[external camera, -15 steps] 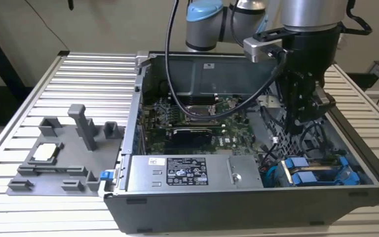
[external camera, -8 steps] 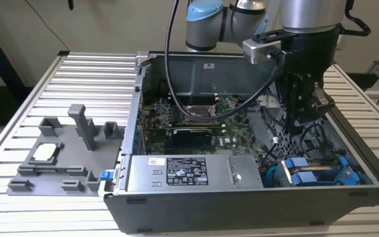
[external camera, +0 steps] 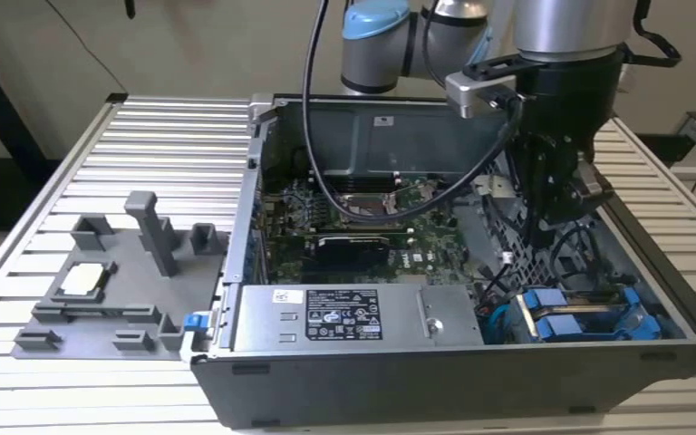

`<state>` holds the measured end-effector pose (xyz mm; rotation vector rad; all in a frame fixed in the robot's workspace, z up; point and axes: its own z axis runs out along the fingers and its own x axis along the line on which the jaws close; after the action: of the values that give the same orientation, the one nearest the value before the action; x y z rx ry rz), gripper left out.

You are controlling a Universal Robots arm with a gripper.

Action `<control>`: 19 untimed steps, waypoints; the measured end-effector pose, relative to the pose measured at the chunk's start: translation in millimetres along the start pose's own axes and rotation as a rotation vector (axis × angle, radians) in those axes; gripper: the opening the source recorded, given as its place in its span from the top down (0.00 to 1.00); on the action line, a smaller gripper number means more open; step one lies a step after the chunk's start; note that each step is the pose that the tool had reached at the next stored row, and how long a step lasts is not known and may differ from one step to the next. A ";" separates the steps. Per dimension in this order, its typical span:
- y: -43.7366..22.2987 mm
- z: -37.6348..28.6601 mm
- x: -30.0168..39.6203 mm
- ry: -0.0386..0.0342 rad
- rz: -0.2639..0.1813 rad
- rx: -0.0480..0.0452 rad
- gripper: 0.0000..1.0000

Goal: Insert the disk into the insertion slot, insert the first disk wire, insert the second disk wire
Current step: 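Insert the first disk wire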

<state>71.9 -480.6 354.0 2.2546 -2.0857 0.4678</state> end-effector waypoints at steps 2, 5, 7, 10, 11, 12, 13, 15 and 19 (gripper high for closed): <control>0.0 0.1 0.5 0.0000 0.000 -0.0001 0.84; -1.9 1.1 3.1 0.0000 0.000 -0.0013 0.84; -5.4 2.8 7.1 -0.0006 -0.001 -0.0049 0.84; -10.6 5.3 13.3 -0.0010 -0.002 -0.0098 0.84; -12.2 6.1 15.4 -0.0011 -0.003 -0.0115 0.84; -13.7 7.0 17.6 -0.0013 -0.003 -0.0132 0.84; -14.9 7.8 20.0 -0.0015 -0.004 -0.0150 0.84; -17.0 9.4 24.9 -0.0018 -0.004 -0.0182 0.84; -19.4 13.0 36.8 -0.0025 -0.006 -0.0238 0.84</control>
<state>95.4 -517.2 354.0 2.2486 -2.0743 0.4378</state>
